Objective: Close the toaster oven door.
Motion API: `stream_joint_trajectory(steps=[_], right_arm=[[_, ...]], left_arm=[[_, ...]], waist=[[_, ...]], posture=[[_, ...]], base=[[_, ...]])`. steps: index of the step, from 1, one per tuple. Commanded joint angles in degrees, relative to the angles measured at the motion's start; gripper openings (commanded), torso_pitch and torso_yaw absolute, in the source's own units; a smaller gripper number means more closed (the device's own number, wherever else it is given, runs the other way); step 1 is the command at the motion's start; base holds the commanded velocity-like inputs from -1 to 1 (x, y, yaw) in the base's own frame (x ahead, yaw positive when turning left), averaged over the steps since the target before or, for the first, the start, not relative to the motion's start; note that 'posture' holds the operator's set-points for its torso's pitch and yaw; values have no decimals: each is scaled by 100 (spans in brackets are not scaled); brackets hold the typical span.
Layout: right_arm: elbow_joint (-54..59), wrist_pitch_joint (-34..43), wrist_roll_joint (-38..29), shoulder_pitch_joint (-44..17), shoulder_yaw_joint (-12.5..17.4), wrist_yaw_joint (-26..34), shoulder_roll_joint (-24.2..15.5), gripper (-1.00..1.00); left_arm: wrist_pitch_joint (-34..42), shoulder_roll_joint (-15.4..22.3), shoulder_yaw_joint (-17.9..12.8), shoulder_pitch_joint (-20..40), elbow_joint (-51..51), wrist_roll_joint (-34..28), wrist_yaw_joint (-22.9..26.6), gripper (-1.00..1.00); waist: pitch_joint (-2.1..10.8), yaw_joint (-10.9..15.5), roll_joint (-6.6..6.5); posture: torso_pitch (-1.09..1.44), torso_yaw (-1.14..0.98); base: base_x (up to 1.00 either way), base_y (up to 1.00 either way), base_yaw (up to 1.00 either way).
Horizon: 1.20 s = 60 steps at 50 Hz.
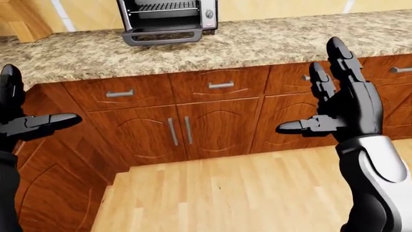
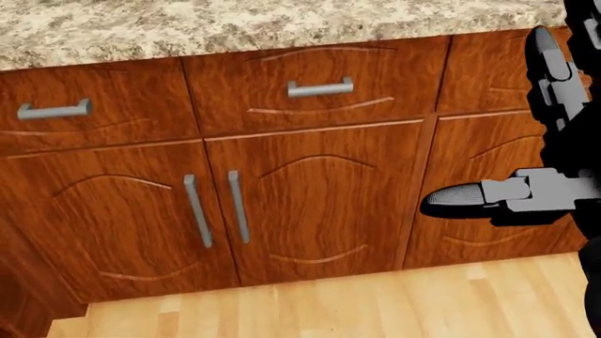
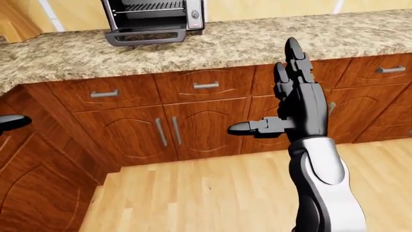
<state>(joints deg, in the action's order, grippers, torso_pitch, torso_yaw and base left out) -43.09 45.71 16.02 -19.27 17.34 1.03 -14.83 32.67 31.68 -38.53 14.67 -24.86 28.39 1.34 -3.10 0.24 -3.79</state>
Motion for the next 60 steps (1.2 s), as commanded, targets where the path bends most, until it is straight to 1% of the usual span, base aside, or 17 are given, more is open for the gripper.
stream_joint_trajectory(steps=[1,8,10,12,13,15,20,24,27,33,37,46,48,50,51,53,60], right_arm=[[-137,-118,16,-136,62,-9,-93,100],[-166,-48,58,-193,76,-35,-125,100],[-160,-74,50,-169,66,-33,-122,100],[-169,-56,57,-183,64,-38,-127,100],[-169,-52,58,-189,65,-38,-131,100],[-172,-58,57,-175,65,-38,-128,100],[-208,-29,72,-182,73,-42,-132,100],[-241,28,106,-219,94,-53,-150,100],[-254,63,135,-254,107,-80,-165,100],[-250,52,153,-243,104,-92,-178,100],[-253,72,171,-261,120,-100,-191,100],[-250,138,227,-349,138,-136,-239,100],[-259,162,249,-372,152,-150,-255,100],[-270,184,276,-391,165,-164,-269,100],[-282,196,290,-395,170,-172,-276,100],[-303,226,318,-412,179,-190,-292,100],[-393,413,523,-562,288,-296,-412,100]], left_arm=[[-110,104,-45,102,-148,17,-19,100],[-69,159,-72,127,-148,76,-60,100],[-74,159,-74,116,-152,82,-59,100],[-71,162,-71,119,-151,86,-65,100],[-71,165,-73,122,-146,89,-65,100],[-76,164,-73,114,-152,90,-66,100],[-67,174,-84,114,-156,102,-76,100],[-42,189,-98,120,-170,128,-88,100],[-23,201,-110,122,-190,156,-96,100],[-2,217,-129,120,-204,190,-112,100],[-3,226,-133,123,-197,196,-118,100],[38,281,-138,169,-186,248,-164,100],[31,286,-125,178,-181,247,-174,100],[26,297,-131,182,-165,252,-177,100],[1,296,-127,175,-144,238,-168,100],[-7,276,-117,153,-160,231,-165,100],[25,413,-272,173,-96,310,-151,100]], waist=[[89,-37,-106],[69,10,231],[83,32,423],[212,23,788],[135,-31,495],[143,-30,586],[70,-44,330],[142,-101,-176],[88,-62,-140],[90,3,178],[177,42,648],[78,-54,289],[74,-83,108],[187,-100,-259],[133,-28,-32],[111,-30,-109],[95,29,296]], posture=[[0,0],[0,0],[0,0],[0,0],[0,0],[0,0],[0,0],[0,0],[0,0],[0,0],[0,0],[0,0],[0,0],[0,0],[0,0],[0,0],[0,0]], base=[[15,0,0],[16,0,0],[16,0,0],[17,0,0],[16,0,0],[16,0,0],[17,0,0],[17,0,0],[16,0,0],[16,0,0],[17,0,0],[17,0,0],[16,0,0],[18,0,0],[17,0,0],[17,0,0],[17,0,0]])
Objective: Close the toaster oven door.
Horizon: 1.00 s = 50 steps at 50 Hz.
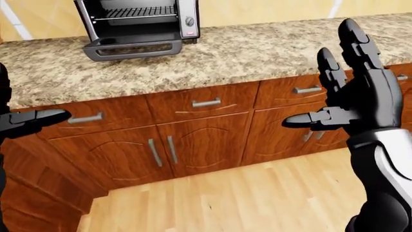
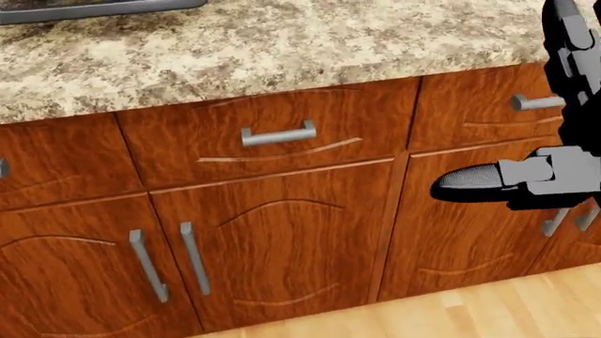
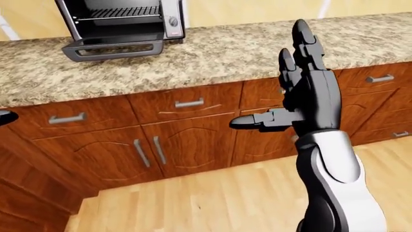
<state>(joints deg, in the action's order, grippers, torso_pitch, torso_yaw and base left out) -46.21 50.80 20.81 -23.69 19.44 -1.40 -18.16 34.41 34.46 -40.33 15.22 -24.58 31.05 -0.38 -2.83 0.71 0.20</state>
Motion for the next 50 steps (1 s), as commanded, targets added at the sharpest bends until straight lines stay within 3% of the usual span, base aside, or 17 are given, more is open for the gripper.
stream_joint_trajectory(steps=[1,3,4,5,9,13,16,18,22,27,28,30,36,40,41,43,50], right_arm=[[-71,-92,71,-135,94,-70,-102,100],[-74,-64,134,-171,117,-114,-145,100],[-71,-38,170,-211,131,-141,-173,100],[-70,-25,203,-229,139,-165,-192,100],[-83,27,331,-293,189,-247,-272,100],[-69,31,417,-333,204,-314,-334,100],[-84,70,492,-366,227,-357,-372,100],[-61,52,514,-371,222,-380,-395,100],[-68,105,591,-405,220,-451,-413,100],[-75,157,683,-469,241,-522,-464,100],[-78,161,700,-472,246,-534,-474,100],[-82,160,721,-467,252,-544,-486,100],[-48,140,778,-479,257,-582,-523,100],[-49,148,818,-493,262,-604,-547,100],[-52,156,831,-502,267,-613,-555,100],[-65,167,857,-506,272,-625,-568,100],[-90,184,933,-523,285,-685,-598,100]], left_arm=[[-156,173,-111,130,-86,53,19,100],[-156,254,-178,139,-29,94,20,100],[-166,319,-206,181,45,110,1,100],[-175,368,-221,197,89,131,-10,100],[-239,510,-275,217,235,193,-46,100],[-278,580,-302,213,304,230,-65,100],[-296,587,-336,154,294,245,-44,100],[-315,592,-335,151,328,233,-36,100],[-294,617,-342,162,329,259,-50,100],[-270,655,-362,180,332,285,-56,100],[-265,666,-368,184,336,293,-63,100],[-267,670,-373,178,333,297,-66,100],[-266,709,-396,182,353,322,-77,100],[-270,725,-399,185,364,331,-84,100],[-269,727,-399,185,367,334,-86,100],[-271,731,-396,190,374,337,-94,100],[-256,766,-418,191,373,374,-106,100]], waist=[[84,-9,1],[197,-13,354],[128,-67,70],[119,-48,187],[123,-91,44],[39,-129,-233],[190,-186,-580],[54,-123,-547],[87,-64,-331],[128,-20,332],[92,-84,100],[105,-90,179],[43,-134,-97],[175,-171,-675],[125,-110,-453],[62,-105,-501],[21,-43,-32]], posture=[[0,0],[0,0],[0,0],[0,0],[0,0],[0,0],[0,0],[0,0],[0,0],[0,0],[0,0],[0,0],[0,0],[0,0],[0,0],[0,0],[0,0]], base=[[16,0,0],[17,0,0],[16,0,0],[16,0,0],[17,0,0],[17,0,0],[17,0,0],[17,0,0],[17,4,0],[17,14,0],[16,14,0],[17,14,0],[17,14,0],[17,17,0],[17,20,0],[17,20,0],[17,21,0]])
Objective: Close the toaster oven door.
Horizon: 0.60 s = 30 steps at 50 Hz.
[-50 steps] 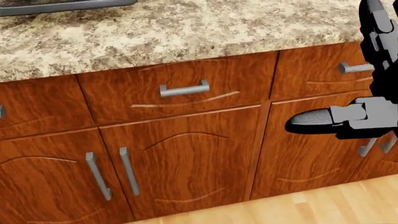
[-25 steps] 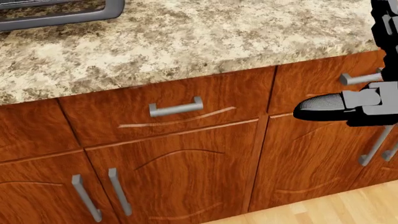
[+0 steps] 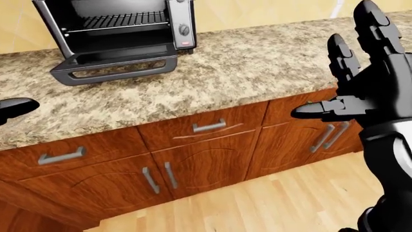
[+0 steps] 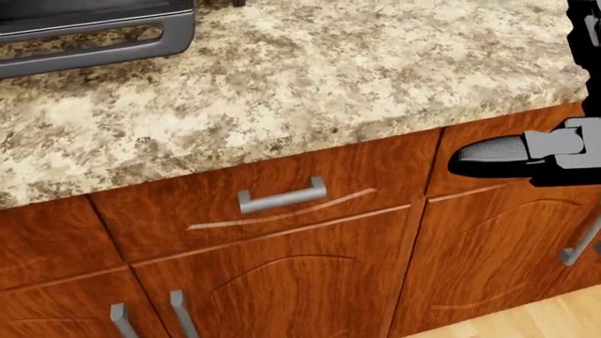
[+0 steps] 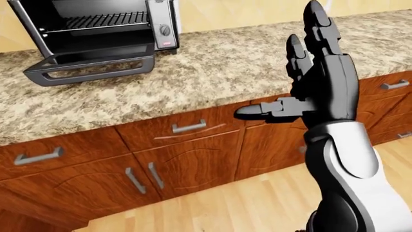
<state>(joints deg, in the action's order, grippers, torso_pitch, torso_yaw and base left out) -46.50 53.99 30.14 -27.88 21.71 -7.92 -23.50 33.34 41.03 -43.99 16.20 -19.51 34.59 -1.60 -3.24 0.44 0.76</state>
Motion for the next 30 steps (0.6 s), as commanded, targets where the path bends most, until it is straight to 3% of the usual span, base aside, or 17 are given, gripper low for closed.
stream_joint_trajectory(steps=[1,2,3,4,5,7,10,13,14,15,16,18,25,28,29,30], right_arm=[[-56,-153,-6,-83,45,-31,-66,100],[-63,-154,-2,-69,42,-31,-66,100],[-63,-149,0,-72,40,-35,-69,100],[-61,-142,5,-84,42,-39,-74,100],[-55,-140,-10,-86,33,-40,-91,100],[-55,-111,22,-115,53,-58,-88,100],[-40,-90,54,-152,68,-79,-107,100],[-25,-110,57,-141,61,-81,-118,100],[-21,-107,63,-150,62,-83,-125,100],[-15,-95,76,-173,67,-91,-137,100],[3,-101,78,-185,71,-95,-149,100],[17,-127,76,-166,73,-92,-159,100],[36,-118,165,-165,97,-182,-169,100],[28,-104,195,-175,100,-206,-176,100],[28,-102,201,-174,103,-208,-178,100],[35,-112,199,-168,103,-207,-183,100]], left_arm=[[-153,108,-52,89,-132,20,16,100],[-153,111,-55,88,-131,22,15,100],[-150,119,-57,95,-125,26,11,100],[-147,122,-59,94,-123,30,11,100],[-145,130,-61,99,-117,35,7,100],[-141,138,-61,105,-113,47,2,100],[-127,161,-63,122,-107,66,-14,100],[-132,183,-55,143,-72,75,-17,100],[-124,193,-57,147,-67,84,-22,100],[-130,196,-57,145,-62,85,-24,100],[-128,200,-57,144,-63,91,-28,100],[-129,199,-56,135,-63,95,-33,100],[-139,196,-55,120,-72,95,-35,100],[-127,205,-70,122,-76,104,-36,100],[-123,207,-72,123,-77,107,-38,100],[-124,207,-73,120,-81,108,-37,100]], waist=[[74,-4,21],[130,0,179],[135,-16,89],[123,-63,66],[116,-48,128],[172,-83,87],[114,-94,-31],[80,-138,-286],[121,-153,-435],[207,-155,-682],[210,-108,-568],[99,-92,-576],[74,-29,-166],[128,3,126],[190,34,151],[136,-42,15]], posture=[[0,0],[0,0],[0,0],[0,0],[0,0],[0,0],[0,0],[0,0],[0,0],[0,0],[0,0],[0,0],[0,0],[0,0],[0,0],[0,0]], base=[[16,22,0],[16,21,0],[17,22,0],[17,22,0],[16,21,0],[16,22,0],[17,22,0],[17,22,0],[17,22,0],[17,23,0],[17,22,0],[16,22,0],[17,22,0],[14,22,0],[15,22,0],[14,23,0]])
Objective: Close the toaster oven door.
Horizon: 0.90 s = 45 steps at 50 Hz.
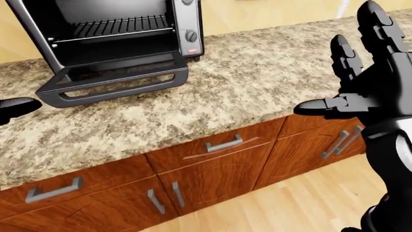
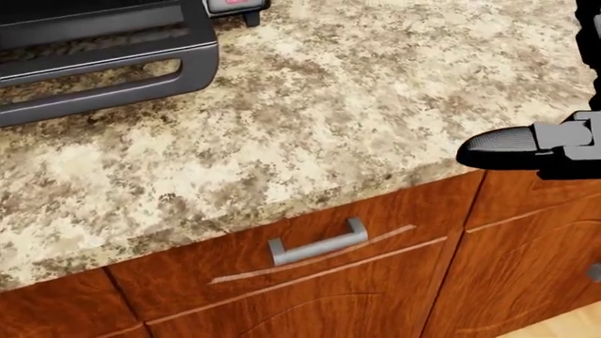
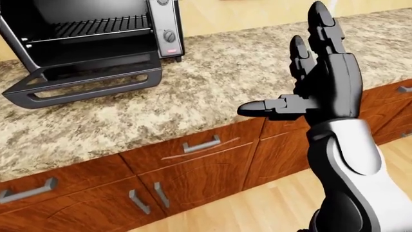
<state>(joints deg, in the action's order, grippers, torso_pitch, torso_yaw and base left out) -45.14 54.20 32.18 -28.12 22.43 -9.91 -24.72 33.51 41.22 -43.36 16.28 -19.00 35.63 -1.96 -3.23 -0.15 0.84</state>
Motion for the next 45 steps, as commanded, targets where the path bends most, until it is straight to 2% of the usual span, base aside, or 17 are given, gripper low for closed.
stream_joint_trajectory(steps=[1,7,10,11,12,14,22,25,26,30,34,36,38,39,40,43,45], right_arm=[[-101,-137,-1,-144,30,-10,-66,100],[-113,-128,24,-150,36,-29,-89,100],[-112,-122,46,-164,47,-39,-101,100],[-110,-126,46,-162,45,-42,-106,100],[-112,-131,46,-158,43,-42,-108,100],[-121,-124,60,-159,51,-47,-115,100],[-108,-129,92,-171,52,-71,-134,100],[-106,-120,106,-188,53,-82,-146,100],[-104,-115,112,-195,56,-88,-150,100],[-96,-107,128,-216,56,-102,-163,100],[-84,-123,130,-212,57,-107,-176,100],[-79,-127,133,-215,59,-113,-180,100],[-88,-106,157,-231,75,-127,-186,100],[-85,-97,173,-248,84,-135,-199,100],[-80,-95,184,-259,91,-146,-208,100],[57,98,557,-433,259,-497,-119,100],[197,56,760,-507,294,-817,-99,100]], left_arm=[[-139,186,-137,110,-135,6,-1,100],[-140,185,-137,105,-139,7,1,100],[-121,204,-152,117,-139,21,-8,100],[-120,208,-154,117,-140,23,-8,100],[-124,208,-153,115,-139,21,-8,100],[-128,206,-152,111,-141,20,-8,100],[-126,196,-140,108,-155,18,-12,100],[-109,216,-153,125,-148,33,-19,100],[-105,218,-154,128,-149,37,-25,100],[-103,230,-154,133,-140,45,-30,100],[-108,238,-168,124,-135,54,-30,100],[-107,243,-174,124,-133,59,-33,100],[-101,247,-178,123,-142,68,-37,100],[-98,248,-179,121,-148,72,-40,100],[-100,248,-180,118,-149,74,-40,100],[-101,249,-186,109,-153,75,-36,100],[-103,253,-189,108,-154,75,-32,100]], waist=[[130,21,96],[100,-36,-81],[104,-83,-397],[193,-89,-619],[274,-105,-665],[89,-44,-605],[78,22,-134],[138,51,206],[127,24,69],[179,-18,86],[98,-41,-115],[94,-71,-323],[227,-70,-781],[148,-31,-493],[102,-46,-611],[143,6,-469],[59,-1,-409]], posture=[[0,0],[0,0],[0,0],[0,0],[0,0],[0,0],[0,0],[0,0],[0,0],[0,0],[0,0],[0,0],[0,0],[0,0],[0,0],[0,0],[0,0]], base=[[15,22,0],[14,22,0],[14,22,0],[15,23,0],[15,21,0],[14,21,0],[15,22,0],[15,22,0],[16,21,0],[14,22,0],[14,22,0],[14,23,0],[15,22,0],[16,20,0],[15,23,0],[8,15,0],[0,0,0]])
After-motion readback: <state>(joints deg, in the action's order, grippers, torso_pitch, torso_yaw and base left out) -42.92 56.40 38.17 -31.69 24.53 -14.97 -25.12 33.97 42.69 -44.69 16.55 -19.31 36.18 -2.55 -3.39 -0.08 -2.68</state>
